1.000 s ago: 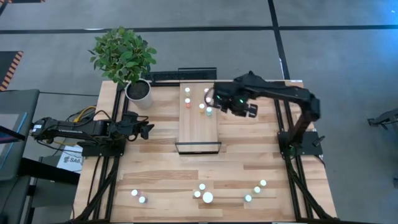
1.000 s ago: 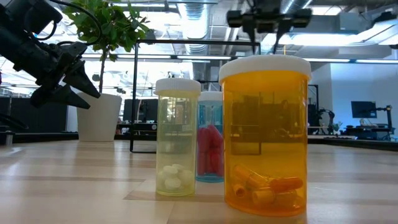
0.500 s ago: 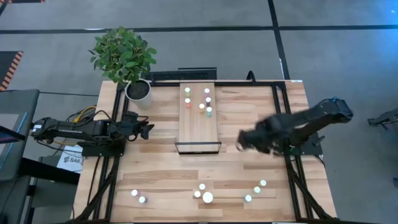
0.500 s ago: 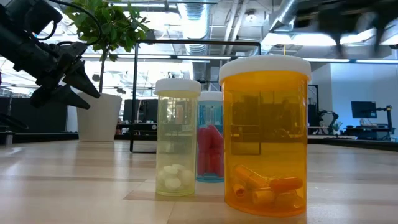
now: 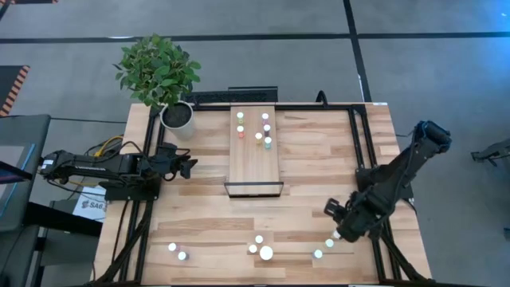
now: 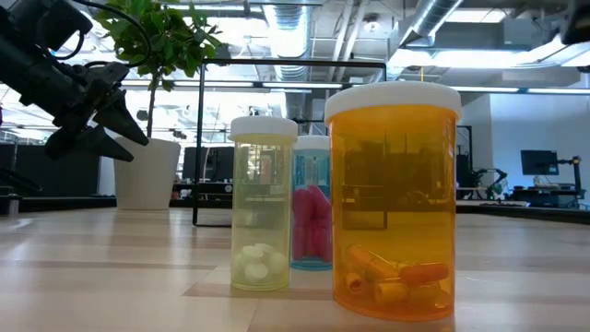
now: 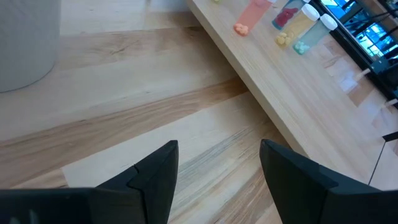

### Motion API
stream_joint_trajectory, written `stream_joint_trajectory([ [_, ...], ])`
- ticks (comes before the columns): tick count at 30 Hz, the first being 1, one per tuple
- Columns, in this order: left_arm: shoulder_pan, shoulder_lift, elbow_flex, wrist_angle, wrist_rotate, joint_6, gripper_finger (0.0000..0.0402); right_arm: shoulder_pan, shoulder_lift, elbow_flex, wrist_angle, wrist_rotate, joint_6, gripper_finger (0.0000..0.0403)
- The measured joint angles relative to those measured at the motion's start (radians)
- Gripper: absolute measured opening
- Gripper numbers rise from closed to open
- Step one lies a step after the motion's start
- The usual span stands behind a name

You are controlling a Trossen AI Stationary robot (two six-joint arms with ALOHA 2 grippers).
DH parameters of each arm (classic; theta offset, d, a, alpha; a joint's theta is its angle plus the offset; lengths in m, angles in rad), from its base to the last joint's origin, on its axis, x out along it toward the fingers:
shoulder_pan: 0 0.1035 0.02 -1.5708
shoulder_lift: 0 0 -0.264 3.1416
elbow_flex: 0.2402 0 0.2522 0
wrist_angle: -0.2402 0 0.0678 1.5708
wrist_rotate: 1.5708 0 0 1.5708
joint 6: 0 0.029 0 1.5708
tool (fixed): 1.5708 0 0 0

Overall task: Pick and place medicine bottles onto shelf by color
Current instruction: Put the yellow pill bottle on the shelf

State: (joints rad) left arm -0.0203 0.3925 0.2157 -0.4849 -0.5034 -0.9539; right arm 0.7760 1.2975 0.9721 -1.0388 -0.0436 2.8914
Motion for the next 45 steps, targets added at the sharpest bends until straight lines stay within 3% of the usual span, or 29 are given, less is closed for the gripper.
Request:
stream_joint_trajectory([
  [18, 0.000, 0.000, 0.000, 0.000, 0.000, 0.000, 0.0212, 0.034, 0.000, -0.215, 0.327, -0.007, 0.068, 0.0228],
  [33, 0.000, 0.000, 0.000, -0.004, 0.000, 0.000, 0.0212, 0.027, 0.111, -0.225, 0.436, -0.025, 0.059, 0.0239],
  [37, 0.000, 0.000, 0.000, -0.004, 0.000, 0.000, 0.0212, 0.027, 0.111, -0.225, 0.434, -0.026, 0.058, 0.0218],
  [45, 0.000, 0.000, 0.000, -0.004, 0.000, 0.000, 0.0212, 0.027, 0.111, -0.224, 0.435, -0.026, 0.059, 0.0133],
])
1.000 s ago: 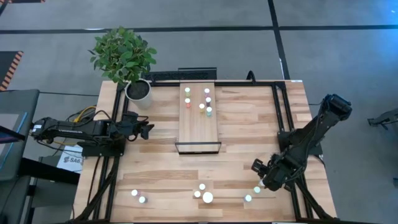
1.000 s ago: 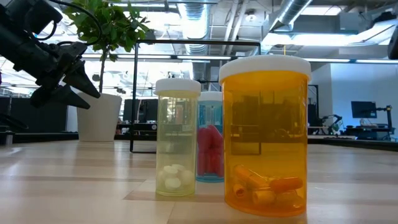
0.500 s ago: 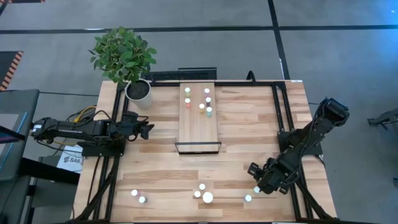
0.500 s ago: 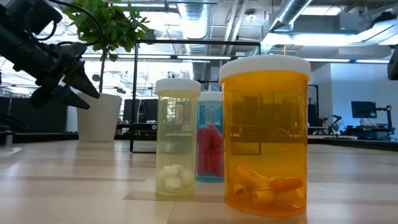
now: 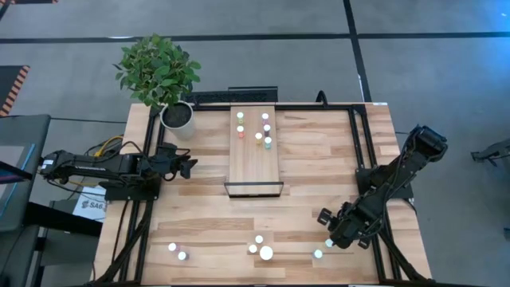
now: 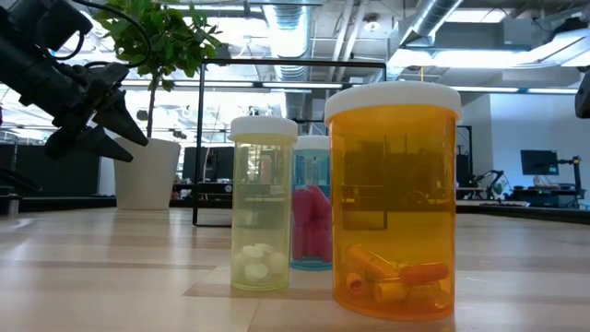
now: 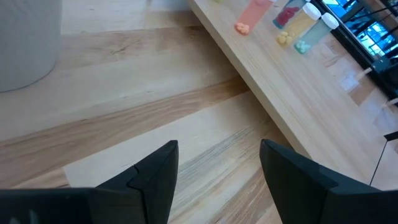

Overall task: Pick and place medicine bottles onto shelf by color
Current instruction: Put the yellow pill bottle on the shelf

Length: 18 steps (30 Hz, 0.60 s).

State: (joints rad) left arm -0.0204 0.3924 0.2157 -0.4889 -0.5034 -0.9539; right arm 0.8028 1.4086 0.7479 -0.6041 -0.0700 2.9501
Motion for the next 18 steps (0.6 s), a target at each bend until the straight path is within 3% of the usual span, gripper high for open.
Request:
stream_joint_trajectory([
  [4, 0.000, 0.000, 0.000, 0.000, 0.000, 0.000, 0.0212, -0.004, 0.000, 0.000, 0.000, -0.002, 0.000, 0.0115],
  [18, 0.000, 0.000, 0.000, 0.000, 0.000, 0.000, 0.0212, -0.167, -0.022, 0.000, -0.029, -0.091, -0.197, 0.0123],
])
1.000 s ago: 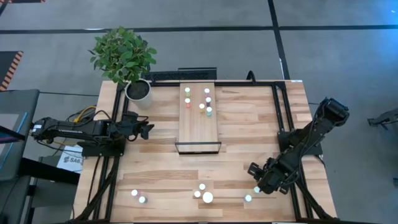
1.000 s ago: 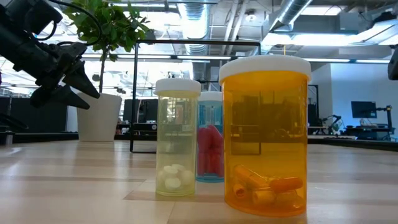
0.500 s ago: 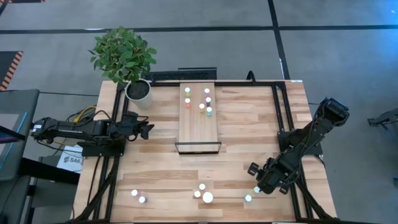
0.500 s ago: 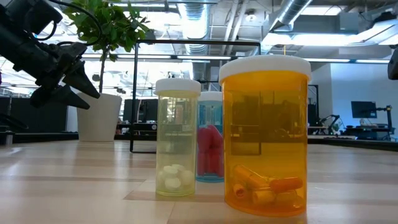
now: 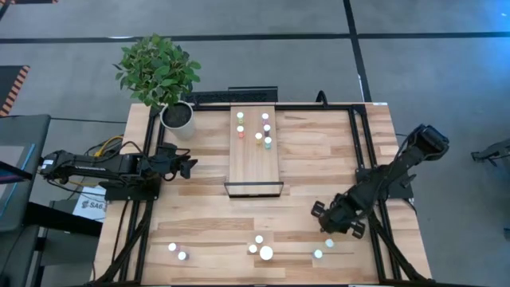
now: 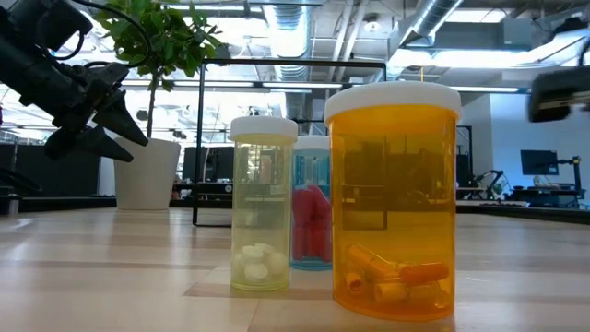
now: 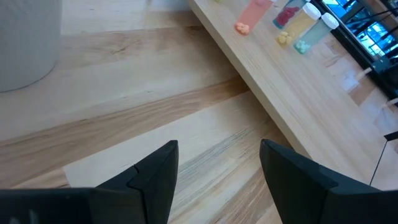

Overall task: Pick and place medicine bottles onto shelf by color
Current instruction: Put the yellow pill bottle on the shelf

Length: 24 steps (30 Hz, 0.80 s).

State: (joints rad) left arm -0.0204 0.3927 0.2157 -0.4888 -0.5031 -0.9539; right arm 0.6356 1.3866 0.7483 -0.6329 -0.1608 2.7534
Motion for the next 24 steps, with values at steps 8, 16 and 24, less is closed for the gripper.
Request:
stream_joint_trajectory([
  [8, 0.000, 0.000, 0.000, 0.000, 0.000, 0.000, 0.0212, -0.180, -0.079, 0.000, -0.102, -0.039, -0.136, 0.0122],
  [16, 0.000, 0.000, 0.000, -0.001, 0.000, 0.000, 0.0212, -0.447, -0.064, 0.092, -0.250, -0.074, -0.377, 0.0120],
  [24, 0.000, 0.000, 0.000, -0.005, 0.000, 0.000, 0.0212, -0.703, 0.027, 0.283, -0.381, -0.023, -0.636, 0.0119],
])
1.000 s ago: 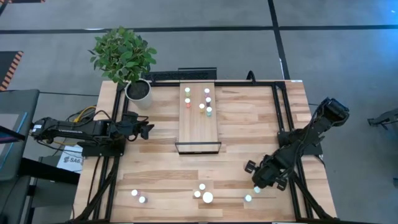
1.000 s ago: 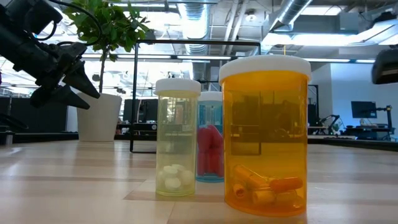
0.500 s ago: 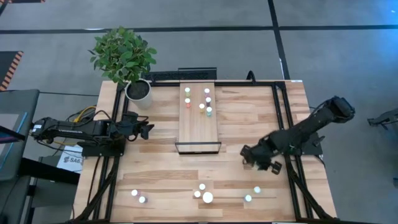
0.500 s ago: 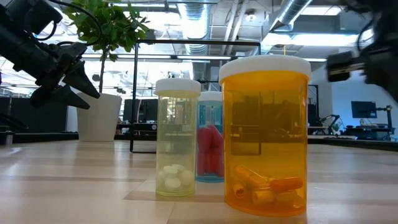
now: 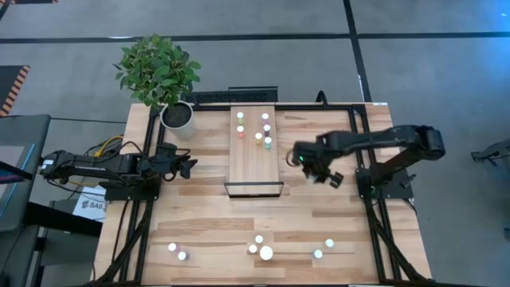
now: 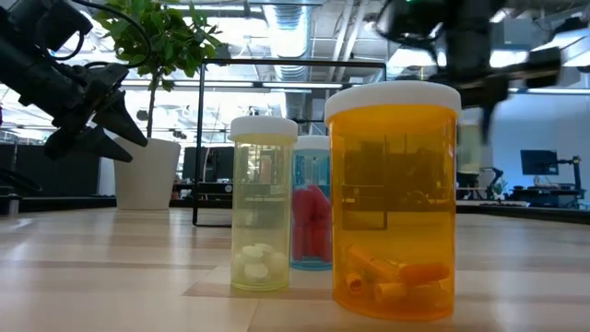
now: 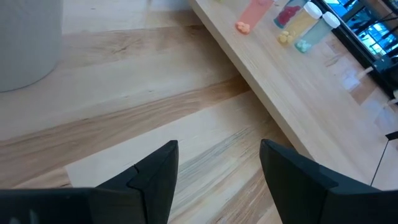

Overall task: Pick and place medicine bottles onto shelf by color
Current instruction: Put the yellow pill bottle on the shelf

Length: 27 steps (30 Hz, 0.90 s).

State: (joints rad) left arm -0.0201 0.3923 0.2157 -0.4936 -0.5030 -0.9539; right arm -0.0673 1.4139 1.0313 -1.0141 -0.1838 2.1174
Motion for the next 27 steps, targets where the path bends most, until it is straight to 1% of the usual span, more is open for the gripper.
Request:
stream_joint_trajectory([
  [5, 0.000, 0.000, 0.000, -0.014, 0.000, 0.000, 0.0212, -0.107, 0.136, 0.154, -0.038, 0.000, -0.138, 0.0119],
  [10, 0.000, 0.000, 0.000, -0.017, 0.000, 0.000, 0.0212, -0.160, 0.272, 0.348, -0.135, 0.001, -0.255, 0.0120],
  [14, 0.000, 0.000, 0.000, -0.018, 0.000, 0.000, 0.0212, -0.172, 0.342, 0.459, -0.192, 0.026, -0.271, 0.0123],
  [21, 0.000, 0.000, 0.000, -0.018, 0.000, 0.000, 0.0212, -0.171, 0.436, 0.585, -0.187, 0.030, -0.324, 0.0122],
  [27, 0.000, 0.000, 0.000, -0.018, 0.000, 0.000, 0.0212, -0.172, 0.536, 0.704, -0.231, 0.008, -0.443, 0.0122],
])
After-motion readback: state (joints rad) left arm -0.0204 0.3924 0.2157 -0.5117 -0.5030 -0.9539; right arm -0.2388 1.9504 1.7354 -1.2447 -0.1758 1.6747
